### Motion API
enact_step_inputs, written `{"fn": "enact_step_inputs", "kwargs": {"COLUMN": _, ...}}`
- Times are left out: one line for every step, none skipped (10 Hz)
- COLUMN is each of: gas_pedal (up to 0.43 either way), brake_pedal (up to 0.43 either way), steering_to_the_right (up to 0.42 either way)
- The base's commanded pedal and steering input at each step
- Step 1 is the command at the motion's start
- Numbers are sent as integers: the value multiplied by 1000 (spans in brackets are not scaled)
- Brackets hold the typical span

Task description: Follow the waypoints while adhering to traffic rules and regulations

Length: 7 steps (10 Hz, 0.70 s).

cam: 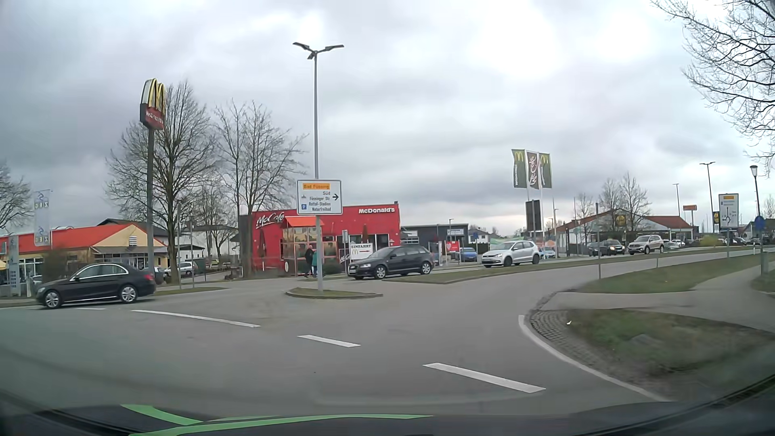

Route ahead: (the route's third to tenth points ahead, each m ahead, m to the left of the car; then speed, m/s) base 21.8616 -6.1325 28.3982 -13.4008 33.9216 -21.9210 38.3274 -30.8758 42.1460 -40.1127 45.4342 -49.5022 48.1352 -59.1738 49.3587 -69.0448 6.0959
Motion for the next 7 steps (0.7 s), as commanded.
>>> {"fn": "enact_step_inputs", "kwargs": {"gas_pedal": 20, "brake_pedal": 0, "steering_to_the_right": 7}}
{"fn": "enact_step_inputs", "kwargs": {"gas_pedal": 39, "brake_pedal": 0, "steering_to_the_right": 22}}
{"fn": "enact_step_inputs", "kwargs": {"gas_pedal": 67, "brake_pedal": 0, "steering_to_the_right": 47}}
{"fn": "enact_step_inputs", "kwargs": {"gas_pedal": 67, "brake_pedal": 0, "steering_to_the_right": 70}}
{"fn": "enact_step_inputs", "kwargs": {"gas_pedal": 67, "brake_pedal": 0, "steering_to_the_right": 84}}
{"fn": "enact_step_inputs", "kwargs": {"gas_pedal": 79, "brake_pedal": 0, "steering_to_the_right": 94}}
{"fn": "enact_step_inputs", "kwargs": {"gas_pedal": 79, "brake_pedal": 0, "steering_to_the_right": 95}}
